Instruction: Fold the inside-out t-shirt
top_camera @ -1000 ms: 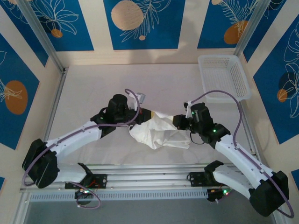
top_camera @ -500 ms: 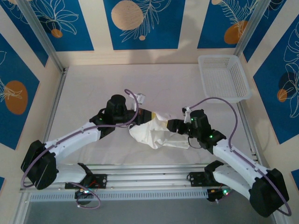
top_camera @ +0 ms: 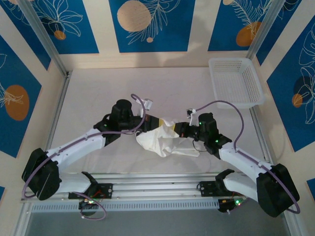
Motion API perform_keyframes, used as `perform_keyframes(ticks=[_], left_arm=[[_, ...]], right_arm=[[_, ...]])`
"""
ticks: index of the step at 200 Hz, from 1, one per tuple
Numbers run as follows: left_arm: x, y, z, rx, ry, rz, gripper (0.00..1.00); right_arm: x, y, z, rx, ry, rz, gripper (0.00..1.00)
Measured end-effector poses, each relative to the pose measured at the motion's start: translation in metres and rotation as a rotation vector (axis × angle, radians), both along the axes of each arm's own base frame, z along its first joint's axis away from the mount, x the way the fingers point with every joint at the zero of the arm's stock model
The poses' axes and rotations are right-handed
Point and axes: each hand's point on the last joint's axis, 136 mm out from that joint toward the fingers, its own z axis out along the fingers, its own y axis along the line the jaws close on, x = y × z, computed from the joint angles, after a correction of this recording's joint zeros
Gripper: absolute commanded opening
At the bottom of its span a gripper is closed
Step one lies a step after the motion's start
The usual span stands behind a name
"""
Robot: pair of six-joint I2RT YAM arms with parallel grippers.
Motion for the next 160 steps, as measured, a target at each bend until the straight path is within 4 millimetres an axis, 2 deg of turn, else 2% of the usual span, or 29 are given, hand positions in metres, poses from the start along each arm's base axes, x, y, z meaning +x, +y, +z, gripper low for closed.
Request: perform_keyframes(ticks=[13,24,50,63,77,102,131,160], left_arm=[[0.005,0.011,0.0,0.007,-0.007,0.032,0.0],[0.01,0.024,-0.003,0.018,-0.011,0.068,0.12],[0.019,0.042,-0.019,0.053,0.005,0.111,0.31],[0.018,0.045,-0.028,0.07,0.021,0.113,0.35],[0.016,0.047,-0.032,0.081,0.027,0.11,0.38],[0.01,0.055,-0.028,0.116,-0.016,0.116,0.53],[-0.003,0.067,-0.017,0.22,-0.151,0.123,0.6],[-0.032,0.048,0.002,0.336,-0.377,0.053,0.65]], right_arm=[[-0.004,0.002,0.007,0.034,0.011,0.011,0.0],[-0.009,0.004,0.017,0.063,0.002,0.025,0.0],[-0.026,0.012,0.064,0.15,-0.088,0.086,0.0],[-0.031,0.017,0.087,0.186,-0.131,0.126,0.0],[-0.034,0.022,0.102,0.209,-0.157,0.16,0.0],[-0.036,0.028,0.101,0.205,-0.138,0.183,0.0],[-0.035,0.033,0.094,0.181,-0.098,0.19,0.0],[-0.034,0.039,0.101,0.169,-0.096,0.203,0.0]])
